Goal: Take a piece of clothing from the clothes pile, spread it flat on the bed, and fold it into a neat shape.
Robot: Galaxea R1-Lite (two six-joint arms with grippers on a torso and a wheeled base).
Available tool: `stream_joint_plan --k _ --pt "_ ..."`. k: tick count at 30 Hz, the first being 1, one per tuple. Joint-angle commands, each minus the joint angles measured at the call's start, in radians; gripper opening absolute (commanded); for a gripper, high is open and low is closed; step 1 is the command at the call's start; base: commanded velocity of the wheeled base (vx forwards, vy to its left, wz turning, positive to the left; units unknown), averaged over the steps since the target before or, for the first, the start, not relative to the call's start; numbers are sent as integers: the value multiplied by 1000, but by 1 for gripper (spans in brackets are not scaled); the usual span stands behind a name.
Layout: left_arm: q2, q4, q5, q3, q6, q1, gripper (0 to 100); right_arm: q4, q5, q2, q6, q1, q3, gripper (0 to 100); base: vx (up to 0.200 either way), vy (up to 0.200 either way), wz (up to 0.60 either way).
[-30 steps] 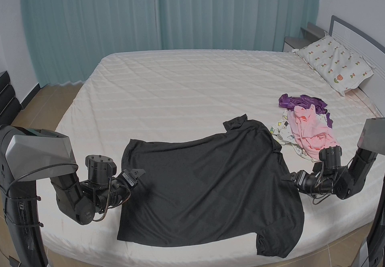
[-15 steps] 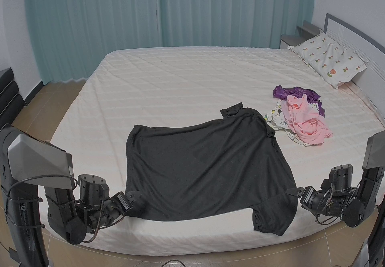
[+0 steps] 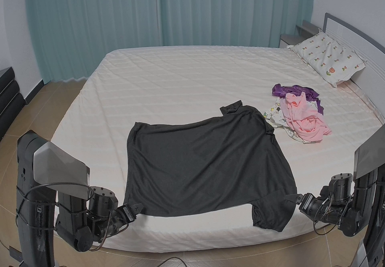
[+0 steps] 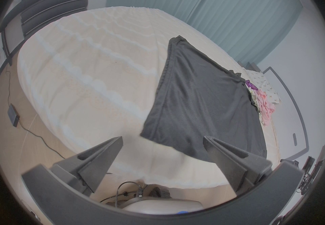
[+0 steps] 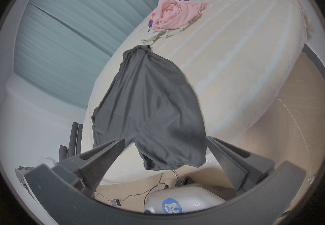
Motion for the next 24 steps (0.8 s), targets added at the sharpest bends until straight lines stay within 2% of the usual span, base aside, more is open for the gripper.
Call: stream_joint_plan --k 1,5,6,18,24 --pt "20 1 3 -35 1 -17 100 -11 1 36 1 0 20 100 0 0 0" --pt "42 1 6 -72 2 -17 100 -11 1 34 1 0 20 100 0 0 0" --pt "51 1 13 -78 4 -17 0 -11 1 34 1 0 20 100 0 0 0" --pt "52 -1 42 -3 10 18 0 -8 -2 44 -13 -5 20 100 0 0 0" --pt "45 -39 41 75 4 27 0 49 4 71 -75 -17 20 100 0 0 0"
